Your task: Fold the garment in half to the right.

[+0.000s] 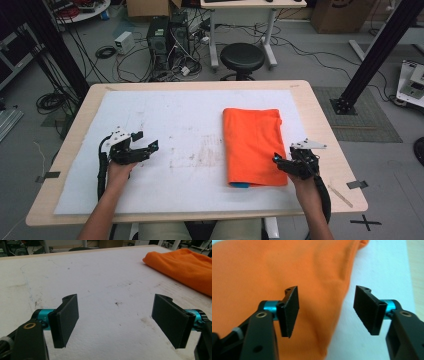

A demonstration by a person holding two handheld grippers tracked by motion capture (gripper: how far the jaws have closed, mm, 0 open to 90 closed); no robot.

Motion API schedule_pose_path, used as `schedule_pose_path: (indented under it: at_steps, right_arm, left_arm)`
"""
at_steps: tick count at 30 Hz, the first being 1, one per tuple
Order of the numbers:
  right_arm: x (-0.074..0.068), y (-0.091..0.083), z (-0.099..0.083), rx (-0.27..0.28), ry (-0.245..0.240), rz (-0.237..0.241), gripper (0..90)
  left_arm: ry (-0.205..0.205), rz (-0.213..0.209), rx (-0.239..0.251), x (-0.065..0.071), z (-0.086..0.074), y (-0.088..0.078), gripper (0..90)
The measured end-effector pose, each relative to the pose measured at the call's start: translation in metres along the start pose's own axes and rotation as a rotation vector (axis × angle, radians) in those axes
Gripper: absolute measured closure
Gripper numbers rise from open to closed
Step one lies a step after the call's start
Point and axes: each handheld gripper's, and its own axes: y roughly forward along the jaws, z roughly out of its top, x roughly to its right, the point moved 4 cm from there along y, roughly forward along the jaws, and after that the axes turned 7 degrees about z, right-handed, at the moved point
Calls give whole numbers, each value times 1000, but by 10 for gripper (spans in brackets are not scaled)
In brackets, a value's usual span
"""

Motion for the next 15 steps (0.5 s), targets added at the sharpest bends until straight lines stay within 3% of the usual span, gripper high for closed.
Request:
schedule_pose_path:
  at_steps: [4, 7, 10, 15]
  right_arm:
    - [2, 14, 1, -17, 0, 31, 555]
    - [6, 24, -4, -51, 1, 33, 608]
    - [9, 25, -6, -42, 18, 36, 595]
    - [6, 17, 1, 20, -15, 35, 442]
  left_arm:
    - [0, 0, 3, 1, 1, -1, 218]
    - [2, 0, 5, 2, 2, -1, 218]
    - [4, -5, 11, 5, 4, -2, 218]
    - [18, -33, 17, 19, 12, -1, 221]
